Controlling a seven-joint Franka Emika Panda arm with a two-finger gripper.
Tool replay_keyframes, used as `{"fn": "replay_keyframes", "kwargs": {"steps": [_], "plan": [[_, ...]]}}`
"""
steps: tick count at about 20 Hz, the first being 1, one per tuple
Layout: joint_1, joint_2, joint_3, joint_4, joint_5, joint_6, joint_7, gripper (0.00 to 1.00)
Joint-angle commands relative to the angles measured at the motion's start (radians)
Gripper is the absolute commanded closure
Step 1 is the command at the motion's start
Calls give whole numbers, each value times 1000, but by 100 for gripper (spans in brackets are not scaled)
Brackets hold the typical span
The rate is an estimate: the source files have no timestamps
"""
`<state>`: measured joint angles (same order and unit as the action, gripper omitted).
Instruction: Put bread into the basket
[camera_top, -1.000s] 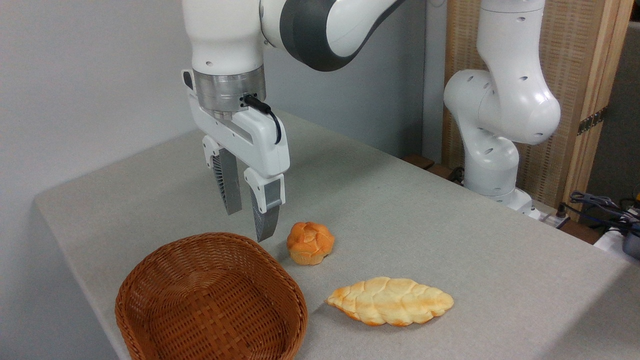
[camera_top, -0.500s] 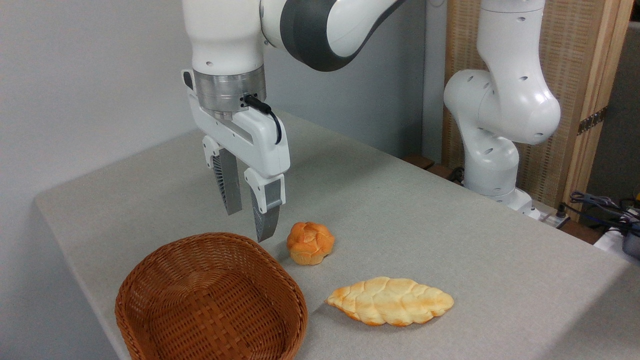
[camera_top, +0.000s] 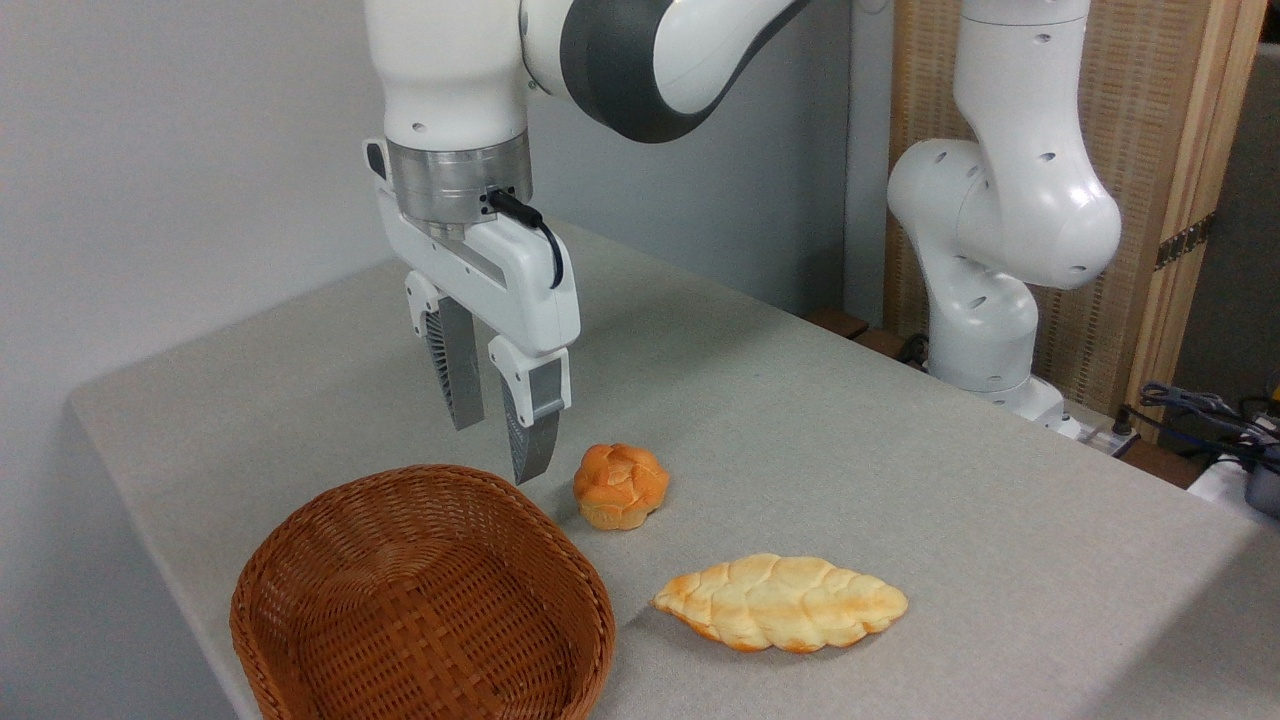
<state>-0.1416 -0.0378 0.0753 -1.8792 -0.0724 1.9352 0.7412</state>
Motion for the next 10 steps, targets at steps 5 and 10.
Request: {"fn": "replay_keyframes", "kwargs": {"steps": [5, 10], "plan": [[-9, -2, 11, 9, 14, -8, -20, 0], [-9, -1, 9, 9, 14, -25, -17, 0]]}}
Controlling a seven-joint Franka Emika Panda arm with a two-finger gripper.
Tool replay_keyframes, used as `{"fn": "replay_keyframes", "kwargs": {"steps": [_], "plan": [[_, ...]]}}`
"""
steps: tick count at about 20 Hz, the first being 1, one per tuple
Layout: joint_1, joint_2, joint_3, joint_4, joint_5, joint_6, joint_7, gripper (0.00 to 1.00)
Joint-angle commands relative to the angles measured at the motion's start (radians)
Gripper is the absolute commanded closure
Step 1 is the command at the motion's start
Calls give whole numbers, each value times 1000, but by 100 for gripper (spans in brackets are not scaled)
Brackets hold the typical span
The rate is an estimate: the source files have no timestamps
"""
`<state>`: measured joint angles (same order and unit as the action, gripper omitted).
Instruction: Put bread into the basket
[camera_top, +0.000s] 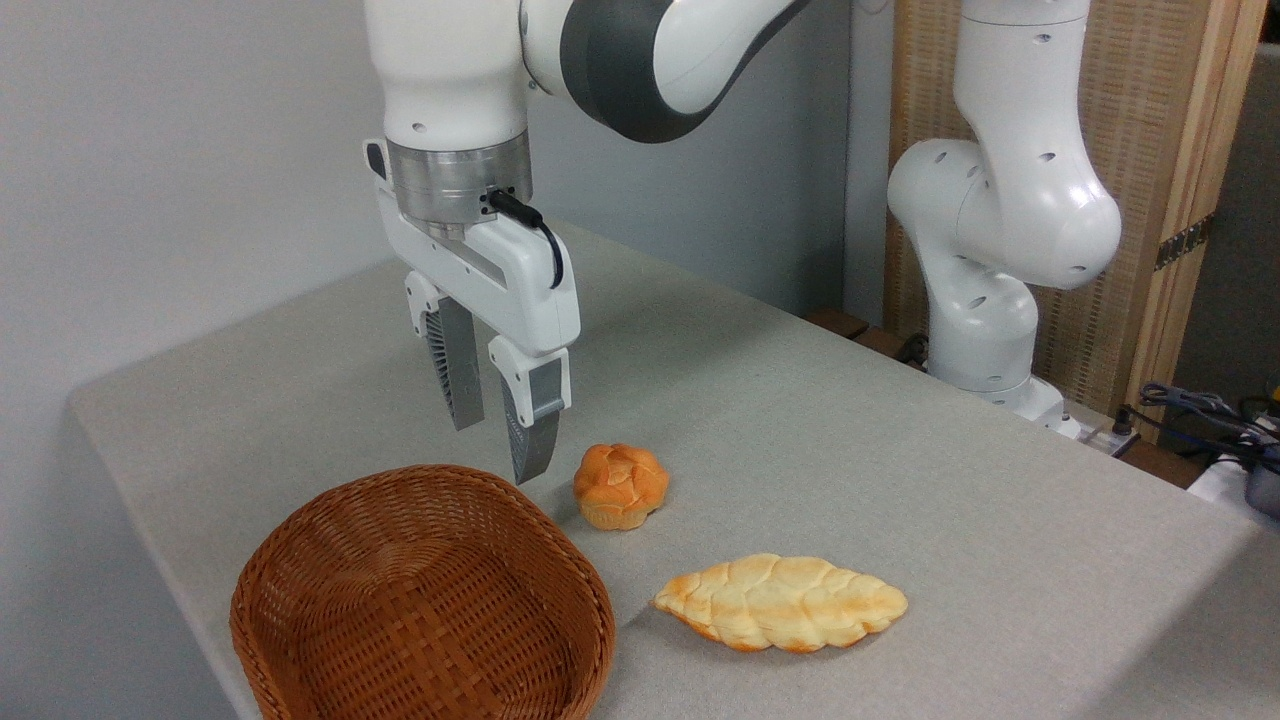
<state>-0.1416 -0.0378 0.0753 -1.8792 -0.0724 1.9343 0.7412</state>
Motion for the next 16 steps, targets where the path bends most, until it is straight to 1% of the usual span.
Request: {"fn": "replay_keyframes", "kwargs": {"steps": [1, 5, 7, 10, 13, 16], "plan": [[-9, -1, 9, 9, 14, -32, -11, 0], [-12, -1, 8, -1, 16, -38, -6, 0], [-13, -7, 8, -27, 16, -35, -2, 0], [-16, -60, 6, -113, 19, -32, 24, 0], [-16, -119, 6, -239, 19, -17, 93, 0], [-16, -125, 8, -291, 19, -15, 148, 0]]}}
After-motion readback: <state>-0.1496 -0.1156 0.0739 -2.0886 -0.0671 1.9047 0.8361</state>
